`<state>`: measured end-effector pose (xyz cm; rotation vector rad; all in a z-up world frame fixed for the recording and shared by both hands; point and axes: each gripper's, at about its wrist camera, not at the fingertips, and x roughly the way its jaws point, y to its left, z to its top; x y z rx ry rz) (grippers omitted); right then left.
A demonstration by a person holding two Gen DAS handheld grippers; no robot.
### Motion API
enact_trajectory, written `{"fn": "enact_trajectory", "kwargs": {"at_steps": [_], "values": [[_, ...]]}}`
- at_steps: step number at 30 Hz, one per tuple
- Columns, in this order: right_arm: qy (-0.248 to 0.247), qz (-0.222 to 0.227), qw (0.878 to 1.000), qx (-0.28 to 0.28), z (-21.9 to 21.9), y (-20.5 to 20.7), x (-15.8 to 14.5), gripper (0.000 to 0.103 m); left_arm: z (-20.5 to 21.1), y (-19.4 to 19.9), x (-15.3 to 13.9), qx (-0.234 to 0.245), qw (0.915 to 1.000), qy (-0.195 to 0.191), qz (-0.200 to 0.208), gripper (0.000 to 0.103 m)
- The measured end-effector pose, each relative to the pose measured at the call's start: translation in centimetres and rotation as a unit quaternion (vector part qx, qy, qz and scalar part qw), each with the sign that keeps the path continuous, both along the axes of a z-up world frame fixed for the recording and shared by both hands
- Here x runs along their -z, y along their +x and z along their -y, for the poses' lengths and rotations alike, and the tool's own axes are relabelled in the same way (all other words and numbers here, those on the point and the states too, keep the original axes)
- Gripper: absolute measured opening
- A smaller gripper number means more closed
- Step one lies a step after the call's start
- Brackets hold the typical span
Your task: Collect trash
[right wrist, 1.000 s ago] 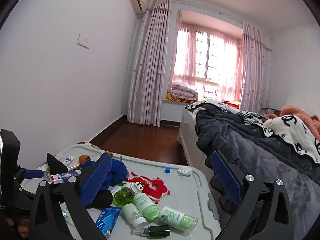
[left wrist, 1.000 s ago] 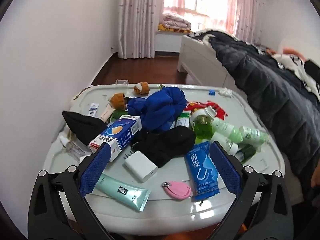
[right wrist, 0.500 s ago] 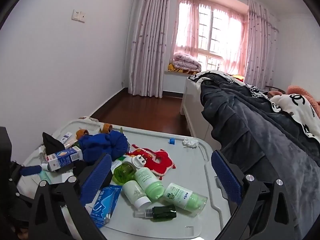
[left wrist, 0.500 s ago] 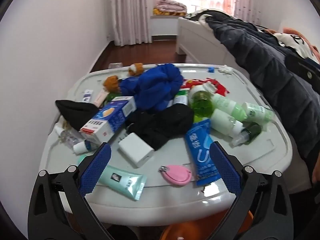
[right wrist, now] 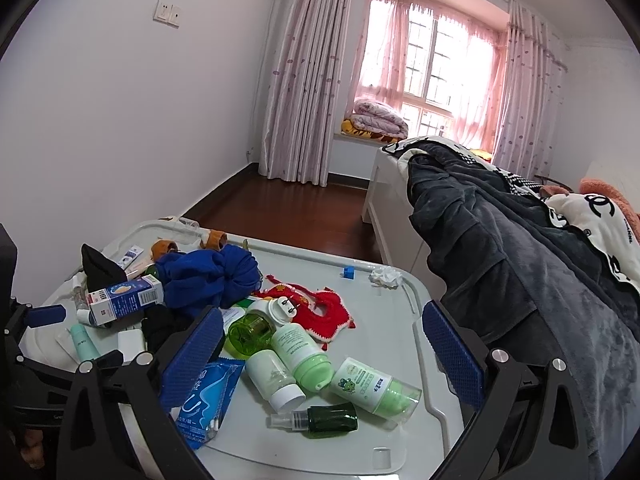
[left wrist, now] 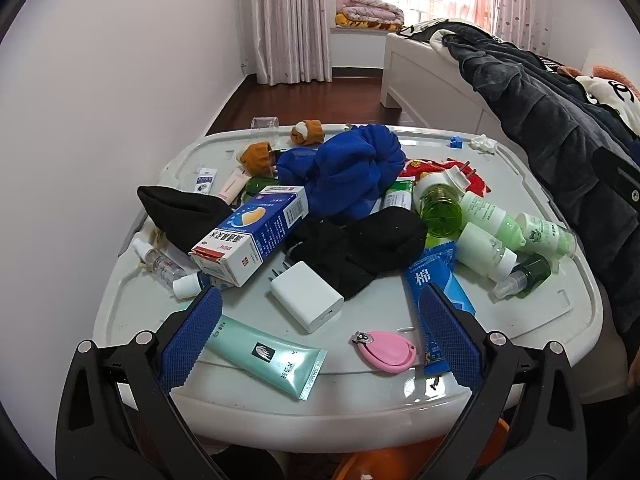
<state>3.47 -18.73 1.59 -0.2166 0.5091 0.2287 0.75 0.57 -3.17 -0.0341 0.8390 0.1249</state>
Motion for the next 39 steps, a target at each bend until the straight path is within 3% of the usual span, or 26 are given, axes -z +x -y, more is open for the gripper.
{"fn": "enact_trajectory", "kwargs": {"at_steps": [10, 39], "values": [[0.038, -0.048, 0.998, -0.005, 1.1, 1.1, 1.0, 0.099, -0.2, 0.1, 0.4, -0.007, 0.9999, 0.012, -0.006, 0.096], [0.058, -0.040, 0.997, 0.011, 2.1, 1.2, 0.7, 0.099, -0.3, 0.3, 0.8, -0.010, 0.9998, 0.012, -0.012, 0.096]]}}
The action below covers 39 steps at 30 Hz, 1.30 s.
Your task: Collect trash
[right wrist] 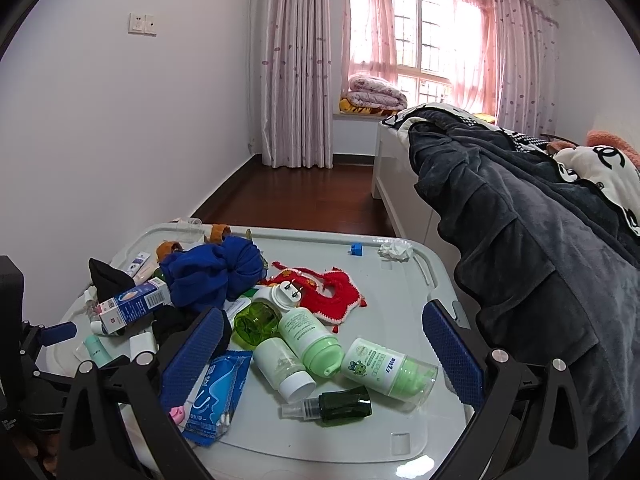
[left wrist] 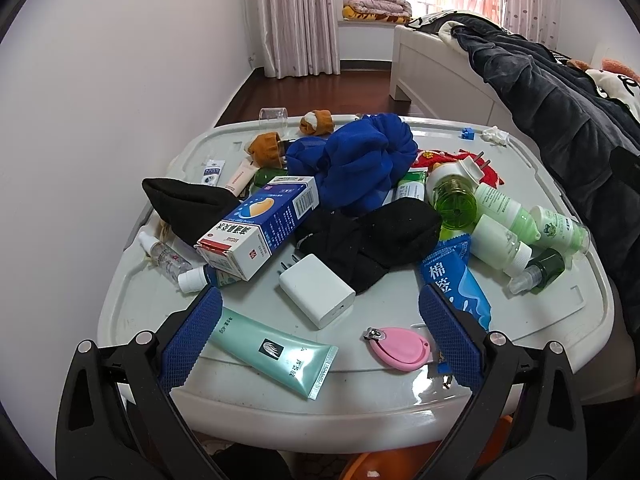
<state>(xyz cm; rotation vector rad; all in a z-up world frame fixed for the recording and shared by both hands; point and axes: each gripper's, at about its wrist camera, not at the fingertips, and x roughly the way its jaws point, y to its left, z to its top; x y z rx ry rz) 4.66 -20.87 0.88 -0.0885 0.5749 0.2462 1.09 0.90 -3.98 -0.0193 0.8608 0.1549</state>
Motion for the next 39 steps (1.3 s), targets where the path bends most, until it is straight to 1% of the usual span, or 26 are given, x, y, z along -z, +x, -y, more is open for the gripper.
{"fn": "enact_trajectory", "kwargs": {"at_steps": [4, 7, 13, 30, 33, 35, 36, 39], "values": [[0.002, -0.002, 1.000, 0.008, 0.2, 0.1, 0.0, 0.099, 0.0, 0.0, 0.0, 0.000, 1.0000, -0.002, -0.001, 0.096], [0.006, -0.010, 1.000, 0.003, 0.2, 0.3, 0.2, 0.099, 0.1, 0.0, 0.0, 0.001, 1.0000, -0.002, -0.001, 0.096], [-0.002, -0.008, 1.000, -0.001, -0.1, 0.2, 0.2, 0.099, 0.1, 0.0, 0.0, 0.001, 1.0000, -0.001, -0.002, 0.096], [-0.004, -0.005, 1.000, 0.002, 0.1, 0.2, 0.2, 0.099, 0.3, -0.1, -0.1, 0.000, 1.0000, 0.000, 0.000, 0.096], [-0.001, 0.002, 1.000, 0.017, 1.1, 0.2, -0.2, 0.099, -1.3, 0.1, -0.5, -0.015, 0.9998, -0.001, 0.008, 0.096], [0.004, 0.004, 1.000, 0.027, 1.9, 0.3, -0.4, 0.099, -3.4, 0.2, -0.9, -0.039, 0.9991, 0.002, 0.015, 0.096], [0.006, 0.004, 0.999, 0.031, 2.2, 0.3, -0.5, 0.099, -4.6, 0.2, -1.0, -0.049, 0.9987, -0.002, 0.017, 0.096], [0.017, 0.000, 0.999, 0.036, 3.0, 0.4, -0.8, 0.099, -8.0, -0.1, -0.5, -0.071, 0.9967, -0.034, 0.018, 0.096]]}}
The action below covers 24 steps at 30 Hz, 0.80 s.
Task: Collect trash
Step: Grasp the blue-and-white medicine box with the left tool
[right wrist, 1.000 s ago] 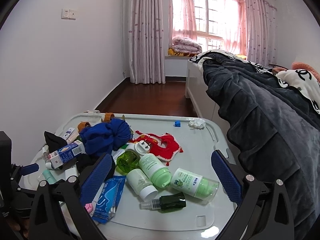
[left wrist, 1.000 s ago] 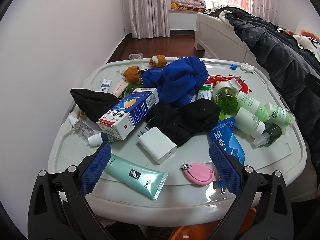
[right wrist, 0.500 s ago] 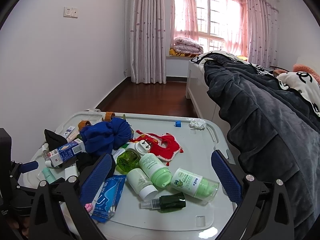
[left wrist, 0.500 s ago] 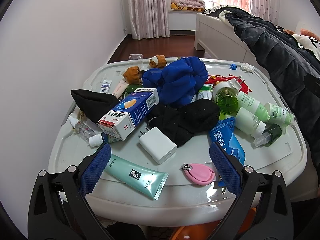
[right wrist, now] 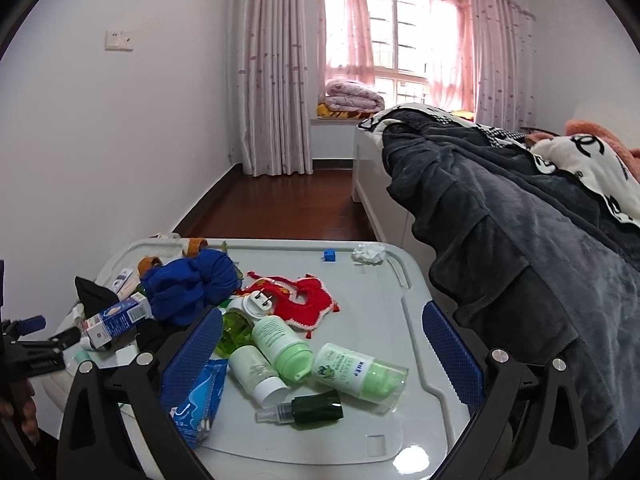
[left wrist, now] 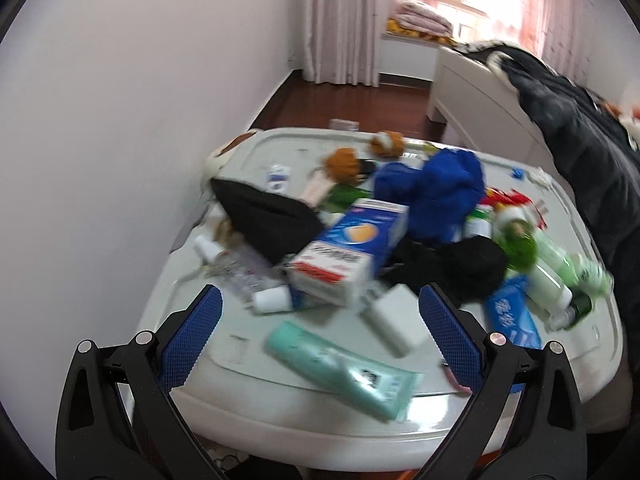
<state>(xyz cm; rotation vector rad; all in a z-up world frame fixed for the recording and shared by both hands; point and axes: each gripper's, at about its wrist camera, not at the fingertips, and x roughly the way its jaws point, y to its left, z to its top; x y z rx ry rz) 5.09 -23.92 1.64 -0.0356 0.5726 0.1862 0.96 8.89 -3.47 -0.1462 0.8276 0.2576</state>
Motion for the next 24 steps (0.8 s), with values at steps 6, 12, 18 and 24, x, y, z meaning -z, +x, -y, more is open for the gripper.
{"fn": "enact_trajectory", "kwargs": {"at_steps": [6, 12, 18, 24], "values": [[0.014, 0.004, 1.000, -0.003, 0.5, -0.3, -0.7, 0.099, -0.6, 1.4, 1.6, 0.028, 0.9990, -0.012, -0.034, 0.096], [0.014, 0.011, 1.000, -0.006, 0.8, -0.7, -1.3, 0.099, 1.8, 5.5, 1.4, 0.101, 0.9917, 0.063, -0.047, 0.096], [0.036, 0.010, 0.999, -0.001, 2.2, -0.6, -1.7, 0.099, 1.7, 9.2, 2.9, 0.165, 0.9810, 0.075, -0.069, 0.096], [0.065, -0.005, 0.998, 0.002, 3.2, -0.2, -1.7, 0.099, 2.6, 11.5, 5.2, 0.205, 0.9674, 0.110, -0.100, 0.090]]}}
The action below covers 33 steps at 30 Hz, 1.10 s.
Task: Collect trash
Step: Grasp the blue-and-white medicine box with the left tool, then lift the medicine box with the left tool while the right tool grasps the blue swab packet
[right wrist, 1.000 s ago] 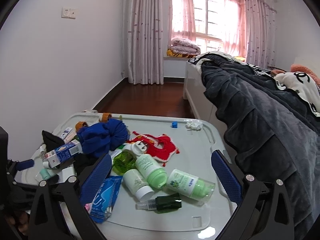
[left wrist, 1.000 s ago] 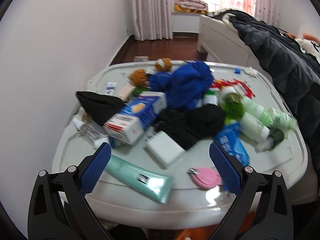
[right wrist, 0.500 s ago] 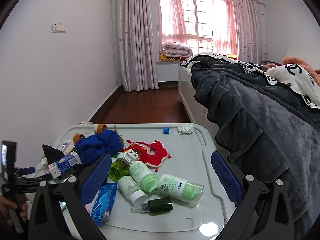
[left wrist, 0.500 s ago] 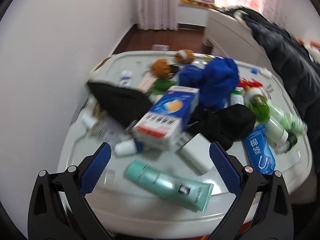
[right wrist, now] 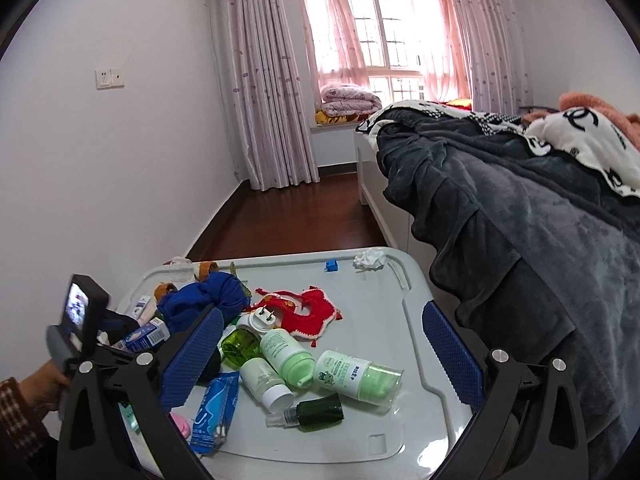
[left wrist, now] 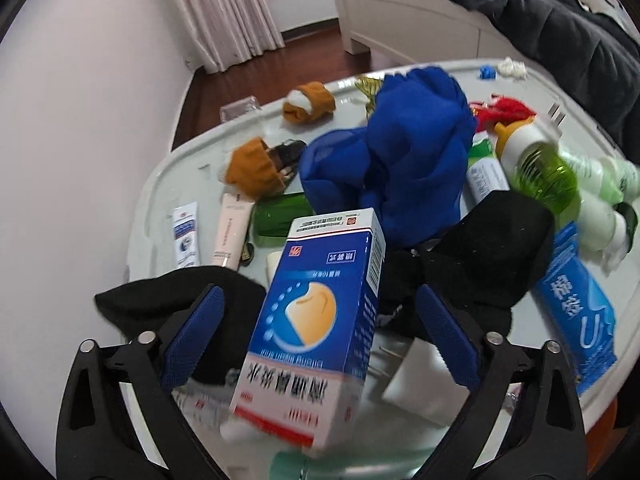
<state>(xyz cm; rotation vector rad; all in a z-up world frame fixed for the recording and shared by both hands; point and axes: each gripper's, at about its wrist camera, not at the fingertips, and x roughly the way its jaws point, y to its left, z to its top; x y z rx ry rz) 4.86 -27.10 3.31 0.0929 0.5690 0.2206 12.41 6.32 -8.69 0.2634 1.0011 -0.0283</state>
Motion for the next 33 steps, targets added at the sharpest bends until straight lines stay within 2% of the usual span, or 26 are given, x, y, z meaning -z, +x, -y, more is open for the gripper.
{"fn": "enact_trajectory", "kwargs": {"at_steps": [1, 2, 3, 6, 11, 15, 19, 23, 25, 28, 33], "values": [[0.004, -0.002, 1.000, 0.000, 0.1, 0.1, 0.0, 0.099, -0.1, 0.4, 0.4, 0.001, 1.0000, -0.001, -0.007, 0.081], [0.009, -0.005, 1.000, 0.000, 0.2, 0.1, 0.1, 0.099, -0.1, 0.6, 0.7, 0.003, 0.9998, -0.011, -0.016, 0.061], [0.015, -0.008, 1.000, -0.003, 0.3, 0.2, 0.2, 0.099, -0.3, 0.7, 0.9, -0.002, 0.9996, -0.019, -0.022, 0.060], [0.038, -0.017, 0.999, -0.015, 0.5, 0.4, 0.5, 0.099, -0.5, 0.4, 0.8, -0.014, 0.9991, -0.037, -0.015, 0.059], [0.009, -0.020, 1.000, 0.000, 0.1, 0.7, 0.7, 0.099, -0.5, -0.8, -0.1, -0.036, 0.9984, -0.043, 0.004, 0.056], [-0.019, -0.030, 0.999, 0.017, 0.4, 1.3, 1.2, 0.099, -0.6, -2.2, -2.4, -0.036, 0.9971, -0.060, 0.030, 0.056], [-0.048, -0.057, 0.997, 0.026, 0.9, 2.5, 2.9, 0.099, 0.7, -5.6, -5.5, -0.028, 0.9951, -0.067, 0.067, 0.056], [-0.069, -0.094, 0.993, -0.012, -0.9, 3.5, 5.7, 0.099, 2.2, -8.9, -7.0, -0.015, 0.9917, -0.095, 0.086, 0.056], [-0.094, -0.091, 0.991, -0.040, -3.1, 3.5, 6.7, 0.099, 3.0, -10.4, -7.4, -0.004, 0.9896, -0.110, 0.092, 0.057], [-0.097, -0.083, 0.987, -0.097, -5.7, 3.0, 7.4, 0.099, 4.0, -11.6, -7.4, 0.014, 0.9864, -0.133, 0.096, 0.057], [-0.090, -0.095, 0.976, -0.177, -8.7, 2.0, 8.7, 0.099, 4.6, -12.2, -7.0, 0.033, 0.9850, -0.138, 0.098, 0.057]]}}
